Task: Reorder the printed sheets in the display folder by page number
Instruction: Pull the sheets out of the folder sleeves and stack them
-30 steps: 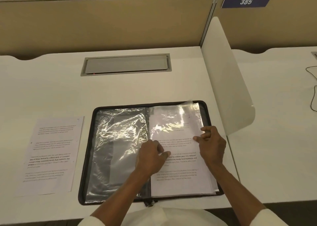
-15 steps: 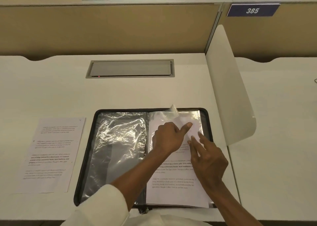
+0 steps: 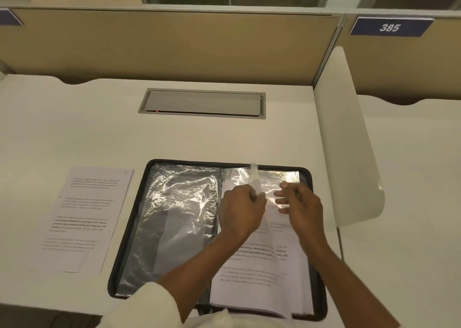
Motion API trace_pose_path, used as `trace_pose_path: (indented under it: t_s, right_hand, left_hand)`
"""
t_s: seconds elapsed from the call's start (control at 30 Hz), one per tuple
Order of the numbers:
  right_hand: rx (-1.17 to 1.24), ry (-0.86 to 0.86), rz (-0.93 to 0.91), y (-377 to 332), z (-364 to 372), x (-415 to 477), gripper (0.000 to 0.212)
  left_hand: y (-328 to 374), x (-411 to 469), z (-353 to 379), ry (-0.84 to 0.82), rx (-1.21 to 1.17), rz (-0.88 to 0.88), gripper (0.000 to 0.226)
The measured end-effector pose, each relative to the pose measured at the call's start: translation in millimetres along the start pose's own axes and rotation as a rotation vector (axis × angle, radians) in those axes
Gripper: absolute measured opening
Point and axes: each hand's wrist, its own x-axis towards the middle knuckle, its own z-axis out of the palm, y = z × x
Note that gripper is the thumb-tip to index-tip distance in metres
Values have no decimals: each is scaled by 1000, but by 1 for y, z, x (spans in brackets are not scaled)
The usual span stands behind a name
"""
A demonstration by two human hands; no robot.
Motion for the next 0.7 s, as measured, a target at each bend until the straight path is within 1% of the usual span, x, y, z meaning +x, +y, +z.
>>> trace_pose_path:
  t_s: [0.1,0.17,0.23,0.27,0.33,0.4,0.47,0.57,0.63,0.7]
  right_hand:
    - [-65,-135,62,-36,8,44,27]
    - [-146,-230,60,-58,17,75,22]
    - [-231,-369,80,-80,29,103,12]
    - [-306,-447,93,-89,35,114,8]
    - [-546,-594,99,-104,46,131,8]
    - [-785,-697,135,-113,58,141,8]
    - [-964,-794,217,-120,67,148,12]
    - [-1151,-935,311,-126,77,156,28]
    - [-1233,-973,324,-127,83,158,39]
    - [-1327,-1005,315,-128,89,157,40]
  left_hand:
    - [8,-1,-2,37,52,39,40]
    - [14,-5,-1,41,90,62,41]
    - [20,-8,0,58,142,101,39]
    - [23,-9,1,64,174,126,37]
    - [27,-12,4,83,236,197,35]
    - [26,-14,9,121,290,260,32]
    - [24,-15,14,177,337,305,28]
    - [21,-16,22,225,412,365,26]
    - [19,-17,26,231,433,377,24]
    - [16,-16,30,217,438,394,23]
